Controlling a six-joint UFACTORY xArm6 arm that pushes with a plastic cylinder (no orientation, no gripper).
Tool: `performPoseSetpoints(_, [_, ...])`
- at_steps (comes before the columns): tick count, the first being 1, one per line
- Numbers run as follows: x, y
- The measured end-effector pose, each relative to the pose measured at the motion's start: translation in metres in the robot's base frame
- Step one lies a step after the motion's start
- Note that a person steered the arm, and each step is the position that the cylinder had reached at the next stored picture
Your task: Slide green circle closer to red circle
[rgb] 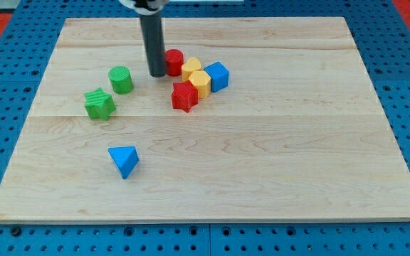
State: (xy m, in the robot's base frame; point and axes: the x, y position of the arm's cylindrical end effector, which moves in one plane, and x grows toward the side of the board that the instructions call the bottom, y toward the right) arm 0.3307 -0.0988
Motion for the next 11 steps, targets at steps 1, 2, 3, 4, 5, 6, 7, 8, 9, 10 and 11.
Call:
performPoseSetpoints(1, [-0.012,-0.017])
performPoseSetpoints(2, [-0.001,-0.050])
performPoseSetpoints(3, [-0.006,-0.137])
performPoseSetpoints(4, [0.027,-0.162])
performPoseSetpoints(5, [0.032,-0.099])
performPoseSetpoints(6, [0.043,-0.083])
performPoseSetpoints(7, [0.043,-0.062])
performPoseSetpoints(8, [0.041,-0.047])
performPoseSetpoints(9, [0.035,-0.032])
performPoseSetpoints(10, [0.032,-0.016])
performPoseSetpoints(11, [0.033,-0.026])
